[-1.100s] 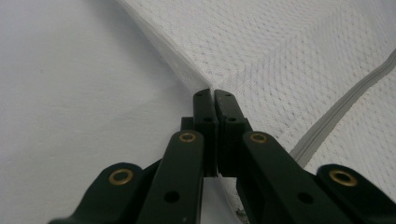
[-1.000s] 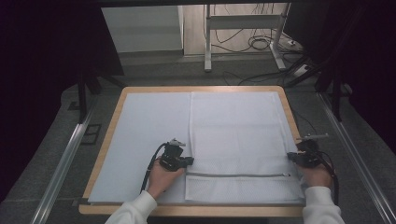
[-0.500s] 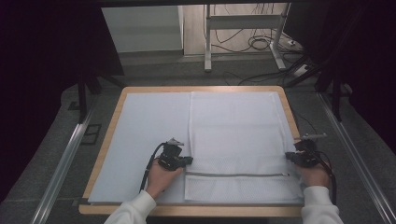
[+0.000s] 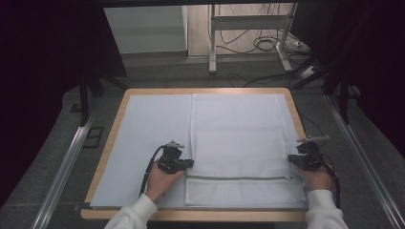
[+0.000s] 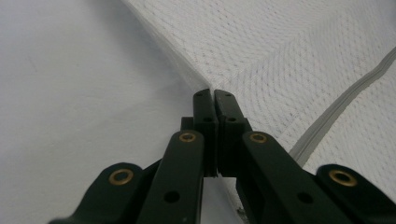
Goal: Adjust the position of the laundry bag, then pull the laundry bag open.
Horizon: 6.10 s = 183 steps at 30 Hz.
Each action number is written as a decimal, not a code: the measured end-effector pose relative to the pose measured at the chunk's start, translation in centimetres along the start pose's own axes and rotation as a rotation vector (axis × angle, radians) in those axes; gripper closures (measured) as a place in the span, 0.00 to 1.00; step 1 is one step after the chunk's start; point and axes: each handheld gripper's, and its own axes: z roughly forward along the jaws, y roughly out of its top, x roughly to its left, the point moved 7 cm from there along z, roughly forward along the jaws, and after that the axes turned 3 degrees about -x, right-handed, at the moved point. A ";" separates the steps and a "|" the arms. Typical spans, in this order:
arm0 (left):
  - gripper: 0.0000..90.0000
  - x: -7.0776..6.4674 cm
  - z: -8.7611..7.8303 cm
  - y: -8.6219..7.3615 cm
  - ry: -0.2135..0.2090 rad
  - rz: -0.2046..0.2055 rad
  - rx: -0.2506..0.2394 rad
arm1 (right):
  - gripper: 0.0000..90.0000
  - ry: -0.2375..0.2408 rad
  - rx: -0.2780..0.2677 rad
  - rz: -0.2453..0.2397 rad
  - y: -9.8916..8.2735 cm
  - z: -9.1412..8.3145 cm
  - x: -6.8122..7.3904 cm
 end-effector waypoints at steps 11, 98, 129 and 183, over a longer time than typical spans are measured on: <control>0.99 0.9 -0.7 -0.3 0.011 -0.012 -0.005 | 0.98 0.030 -0.014 -0.001 0.3 0.2 0.8; 0.99 8.9 -7.1 -3.7 0.074 -0.138 -0.041 | 0.98 0.183 -0.050 -0.145 2.1 2.5 9.8; 0.36 6.3 -9.5 -0.9 0.145 0.014 -0.190 | 0.36 0.269 -0.211 -0.085 2.6 -0.5 8.8; 0.42 -3.9 -4.5 1.4 -0.034 0.127 -0.126 | 0.31 0.166 -0.211 -0.117 1.8 -0.8 8.1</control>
